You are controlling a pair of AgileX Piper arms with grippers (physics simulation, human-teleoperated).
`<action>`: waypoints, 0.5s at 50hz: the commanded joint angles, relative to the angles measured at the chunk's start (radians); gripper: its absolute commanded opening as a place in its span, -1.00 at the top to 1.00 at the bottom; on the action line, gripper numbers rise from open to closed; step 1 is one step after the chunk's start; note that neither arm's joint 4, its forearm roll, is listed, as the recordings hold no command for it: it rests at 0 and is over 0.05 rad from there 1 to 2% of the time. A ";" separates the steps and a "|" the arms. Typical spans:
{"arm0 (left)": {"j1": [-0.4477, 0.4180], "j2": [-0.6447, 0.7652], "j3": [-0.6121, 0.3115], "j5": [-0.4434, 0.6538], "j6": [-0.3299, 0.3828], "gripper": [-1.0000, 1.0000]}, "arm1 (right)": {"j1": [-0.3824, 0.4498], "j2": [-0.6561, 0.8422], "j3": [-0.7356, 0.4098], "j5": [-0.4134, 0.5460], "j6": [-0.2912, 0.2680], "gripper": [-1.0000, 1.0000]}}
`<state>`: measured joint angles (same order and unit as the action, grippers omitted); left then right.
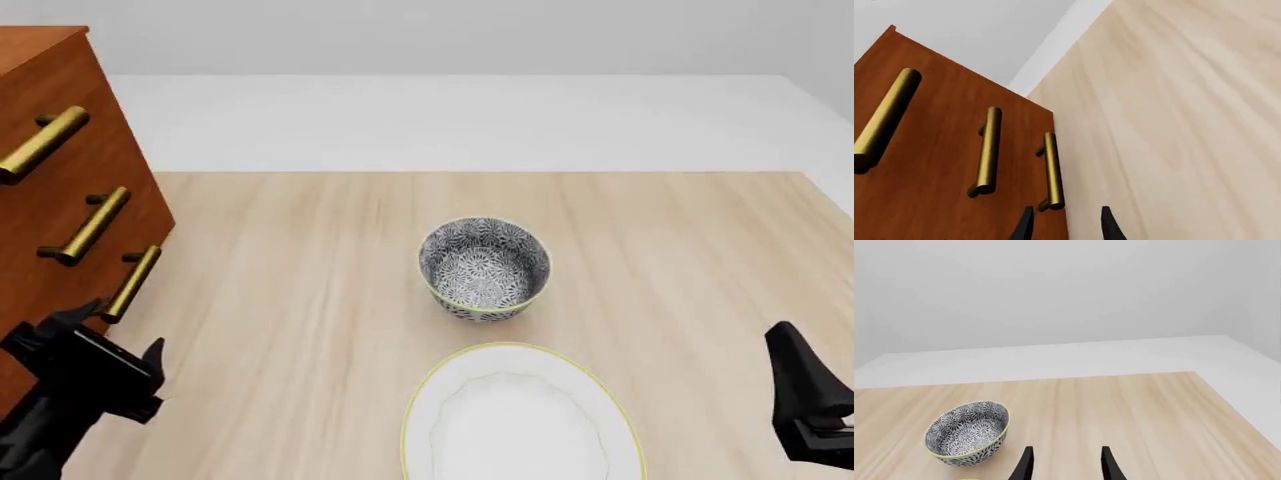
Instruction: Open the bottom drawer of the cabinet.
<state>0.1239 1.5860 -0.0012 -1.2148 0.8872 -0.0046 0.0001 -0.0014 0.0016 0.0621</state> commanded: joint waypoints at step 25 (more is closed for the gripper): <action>0.070 0.235 -0.190 -0.005 0.143 -1.00 | -0.003 0.000 -0.002 0.007 -0.001 -1.00</action>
<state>0.1742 1.7543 -0.1355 -1.2196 0.9917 -0.0064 0.0002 -0.0020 0.0067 0.0626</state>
